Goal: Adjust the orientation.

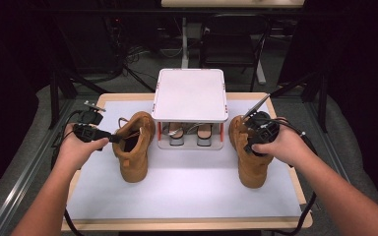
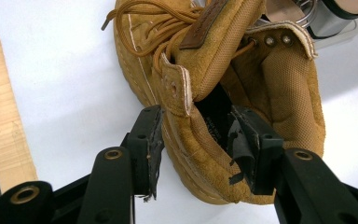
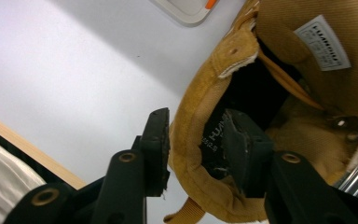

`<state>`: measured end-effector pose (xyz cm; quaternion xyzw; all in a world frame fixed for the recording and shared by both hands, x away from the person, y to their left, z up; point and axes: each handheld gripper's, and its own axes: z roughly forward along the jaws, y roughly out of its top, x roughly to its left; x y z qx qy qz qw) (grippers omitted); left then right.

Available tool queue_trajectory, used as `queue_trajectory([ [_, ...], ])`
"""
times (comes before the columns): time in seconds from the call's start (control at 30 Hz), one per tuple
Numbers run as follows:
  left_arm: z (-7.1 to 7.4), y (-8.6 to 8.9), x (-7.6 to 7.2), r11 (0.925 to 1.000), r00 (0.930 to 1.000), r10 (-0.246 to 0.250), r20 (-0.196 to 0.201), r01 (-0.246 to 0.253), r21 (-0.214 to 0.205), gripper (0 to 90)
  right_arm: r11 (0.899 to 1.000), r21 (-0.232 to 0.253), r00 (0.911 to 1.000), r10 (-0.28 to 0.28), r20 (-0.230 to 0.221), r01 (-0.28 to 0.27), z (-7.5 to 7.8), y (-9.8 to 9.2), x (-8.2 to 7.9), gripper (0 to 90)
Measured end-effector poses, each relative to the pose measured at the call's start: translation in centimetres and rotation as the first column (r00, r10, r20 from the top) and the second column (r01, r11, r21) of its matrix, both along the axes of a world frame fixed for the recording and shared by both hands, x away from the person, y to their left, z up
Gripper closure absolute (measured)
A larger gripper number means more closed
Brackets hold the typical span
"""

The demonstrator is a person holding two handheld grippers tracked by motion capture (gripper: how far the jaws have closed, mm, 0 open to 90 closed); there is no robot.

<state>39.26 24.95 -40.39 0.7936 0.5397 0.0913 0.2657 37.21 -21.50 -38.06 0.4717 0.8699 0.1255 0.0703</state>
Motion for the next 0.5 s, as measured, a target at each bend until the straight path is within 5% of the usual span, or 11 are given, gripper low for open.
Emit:
queue_trajectory([
  [0.5, 0.1, -0.1, 0.3, 0.9997, 1.0, 0.001, -0.008, -0.001, 0.023, 54.2, 0.999, -0.035, 0.9992, -0.028, 0.03, 0.029, 1.5, -2.2, 0.6, 57.4],
])
